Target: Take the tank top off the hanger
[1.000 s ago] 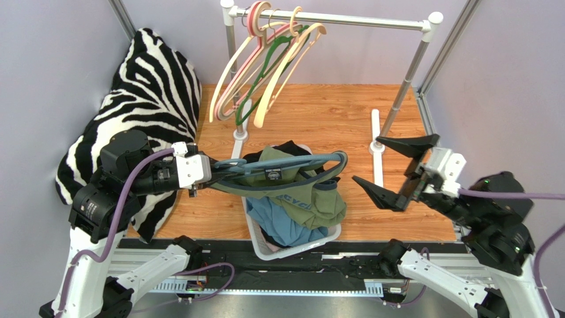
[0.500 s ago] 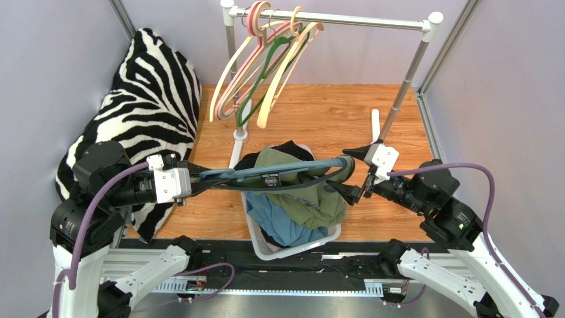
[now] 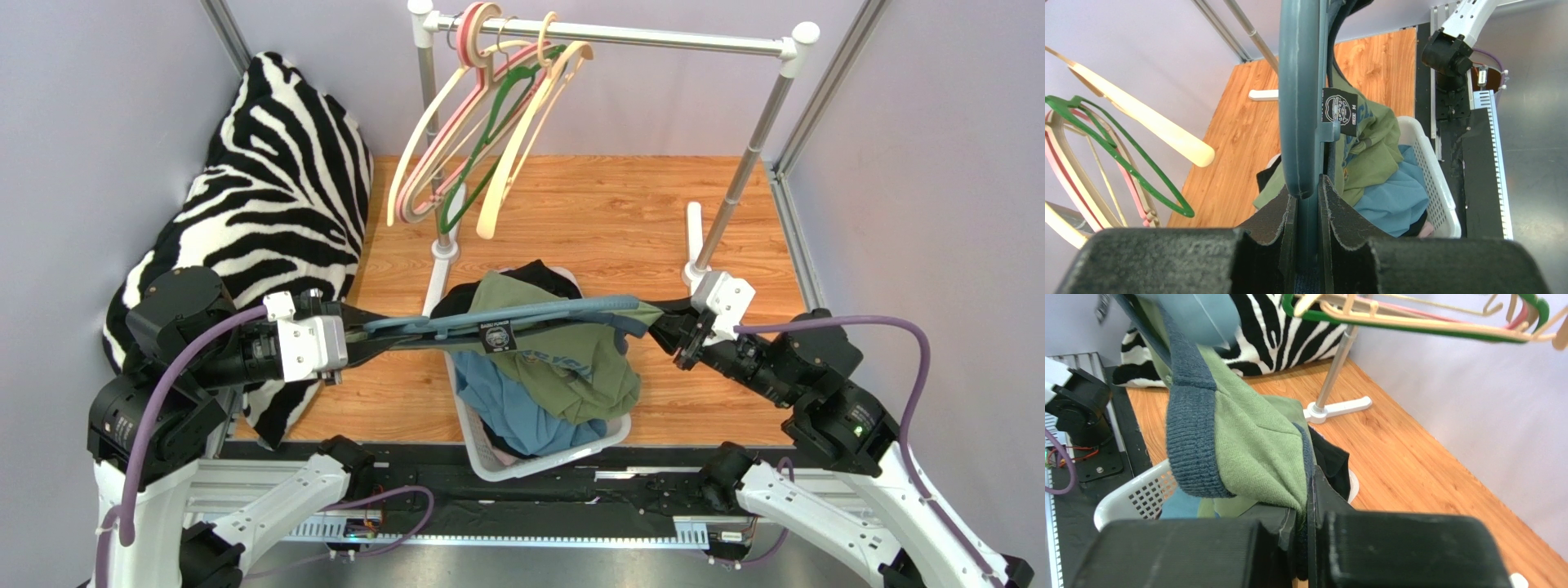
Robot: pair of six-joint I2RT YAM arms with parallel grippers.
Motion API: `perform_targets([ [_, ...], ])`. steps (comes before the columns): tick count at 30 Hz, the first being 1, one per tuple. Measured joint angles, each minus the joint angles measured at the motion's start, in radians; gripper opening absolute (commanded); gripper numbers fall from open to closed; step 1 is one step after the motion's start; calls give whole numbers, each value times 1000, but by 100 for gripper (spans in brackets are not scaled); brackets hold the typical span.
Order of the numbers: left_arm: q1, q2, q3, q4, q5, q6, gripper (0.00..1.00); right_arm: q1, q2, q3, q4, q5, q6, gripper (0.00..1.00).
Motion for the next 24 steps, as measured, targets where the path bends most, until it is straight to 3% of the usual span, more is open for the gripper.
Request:
perform_targets([
  [4,1,3,21,-5,-6,2,9,0,-13,-64,2,49,9,0],
  [5,2,5,31,-7,-7,2,8,0,-14,-75,0,55,9,4],
  [7,2,6,47,-7,-6,2,8,0,-15,-95,-5,53,10,25],
  [8,2,6,50,-6,-3,2,8,0,-13,-95,-17,44,11,44],
  [11,2,9,42,-6,0,6,8,0,-5,-72,-60,20,-2,64],
  [14,2,15,3,-13,0,21,8,0,-4,10,-150,3,-27,77],
  [17,-21,38,-53,-37,-10,31,8,0,-20,124,-207,-43,-37,80],
  [24,-92,148,-97,-84,-37,46,8,0,-10,347,-286,-156,-92,78],
])
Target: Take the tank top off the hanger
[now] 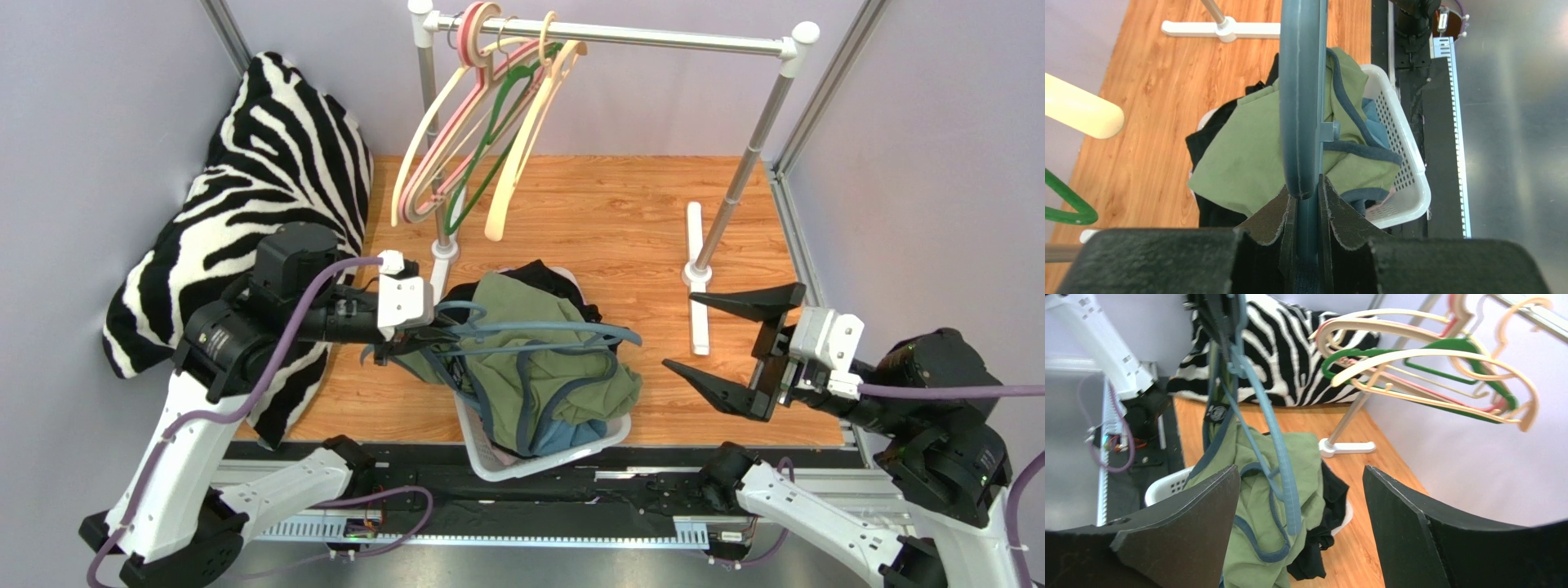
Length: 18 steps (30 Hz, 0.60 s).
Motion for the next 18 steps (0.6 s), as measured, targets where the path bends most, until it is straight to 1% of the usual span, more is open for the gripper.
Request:
perform_targets([
  [3,-12,21,0,-5,-13,5,8,0,70,28,-20,-60,-21,77],
  [10,-37,24,0,-6,-17,23,8,0,253,26,-24,-166,-42,77],
  [15,-56,38,0,-23,-21,48,8,0,277,-29,17,-220,-29,72],
  [18,-61,46,0,-37,-29,63,8,0,289,-34,38,-253,-11,68],
])
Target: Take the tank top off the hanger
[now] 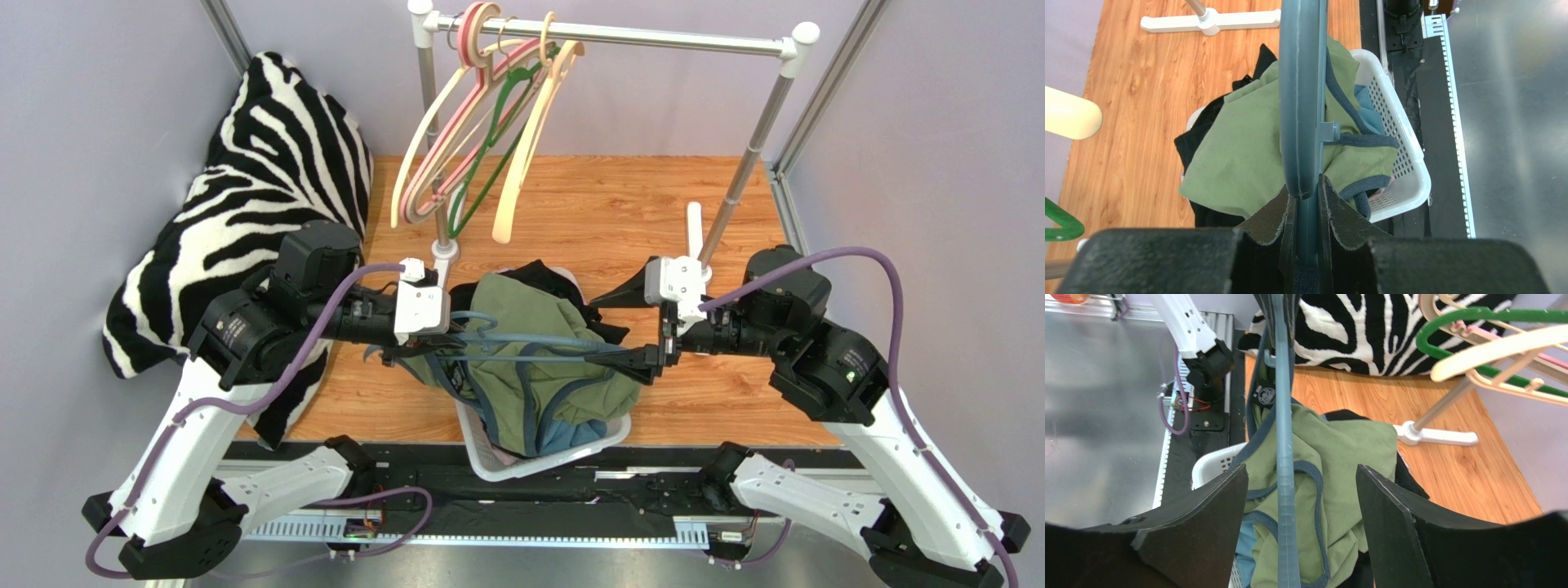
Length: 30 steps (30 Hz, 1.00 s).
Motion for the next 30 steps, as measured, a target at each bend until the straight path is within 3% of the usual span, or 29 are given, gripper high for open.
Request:
perform_targets([
  [6,-1,1,6,-4,-14,21,8,0,20,-36,40,-50,43,64],
  [11,-1,7,25,-6,-18,25,8,3,28,-68,43,-53,63,52],
  [14,-1,7,26,-6,-18,25,7,8,31,-71,45,-41,71,34],
  [15,-1,7,26,-6,-18,25,7,8,31,-71,46,-36,75,18],
  [17,-1,6,26,-6,-18,25,8,8,30,-71,54,-28,79,0],
  [18,-1,6,26,-5,-23,25,8,8,30,-72,55,-30,79,0],
  [21,-1,3,26,2,-34,26,45,16,23,-75,58,-25,87,0],
  [22,-1,0,26,10,-39,25,74,16,16,-81,63,-22,89,0],
  [23,-1,-3,26,18,-45,32,87,16,10,-87,67,-18,92,0],
  [25,5,-17,28,42,-71,34,95,15,-10,-108,75,15,98,0],
  [30,67,-68,63,120,-148,16,96,14,-96,-171,73,93,110,0],
])
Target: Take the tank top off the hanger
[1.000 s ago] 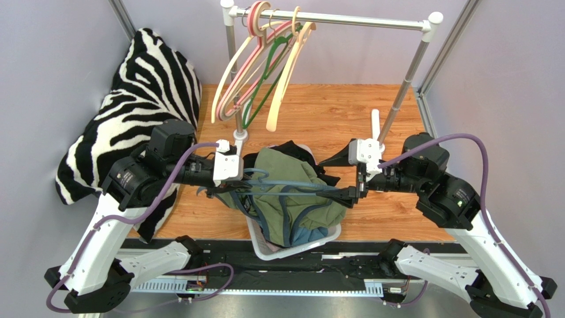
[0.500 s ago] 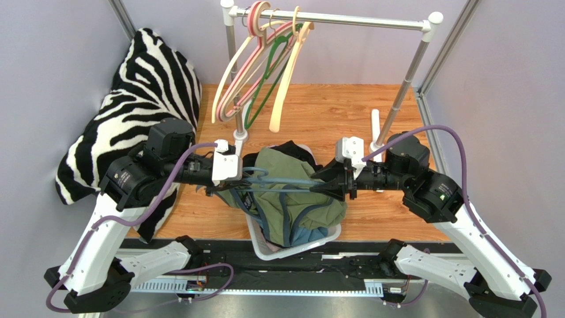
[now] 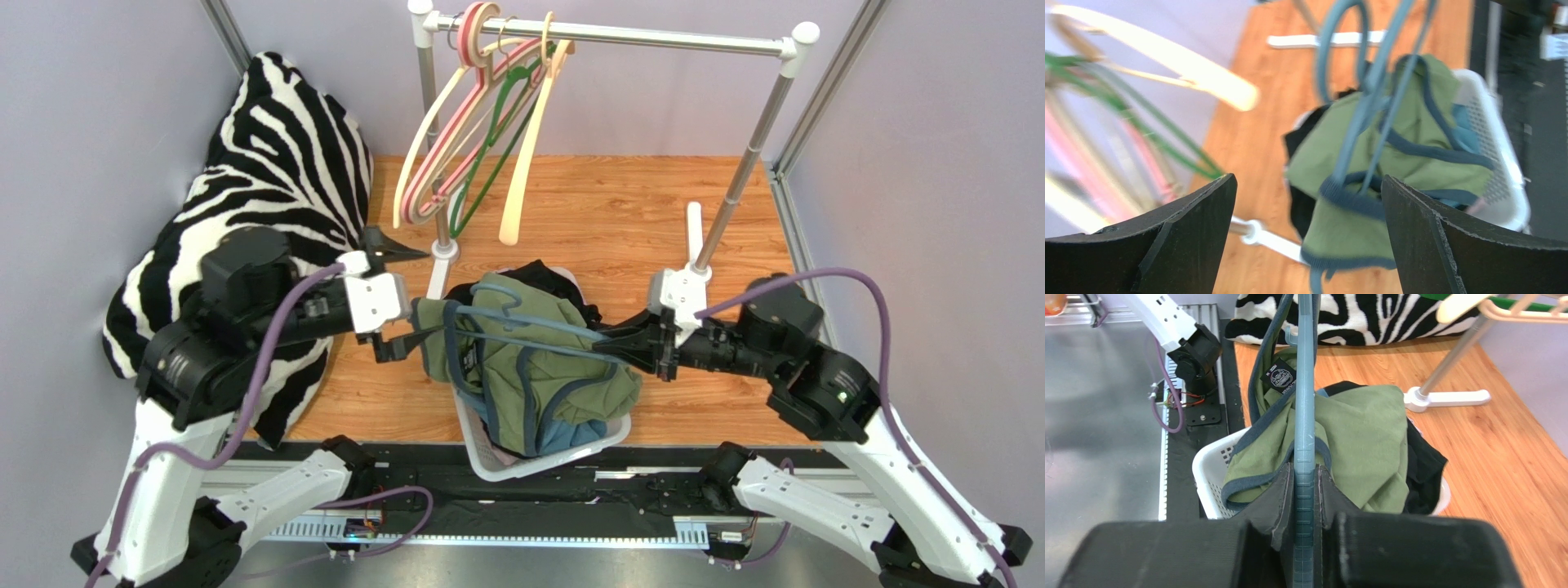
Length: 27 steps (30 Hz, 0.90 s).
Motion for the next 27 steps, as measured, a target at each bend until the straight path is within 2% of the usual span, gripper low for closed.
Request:
perform_targets([
  [4,51,-100,-11,72,-34,-48,96,0,-97,-25,-10,46,15,0],
  [5,59,-130,-34,94,-34,-65,92,0,-117,-25,-11,55,19,0],
  [6,67,-174,-71,113,-35,-85,75,0,-142,-25,-10,63,25,0],
  [9,77,-272,-188,146,-32,-151,53,0,-185,-24,-5,73,42,0],
  [11,79,-283,-247,150,-24,-193,53,0,-191,-24,1,79,55,0],
  [12,79,-279,-275,154,-20,-212,59,0,-191,-24,2,80,61,0],
  [15,80,-244,-340,154,6,-264,63,0,-181,-24,1,85,74,0],
  [23,84,-211,-399,204,55,-369,62,0,-175,-24,3,90,82,0],
  [27,84,-206,-408,250,79,-410,57,0,-175,-24,10,89,85,0],
])
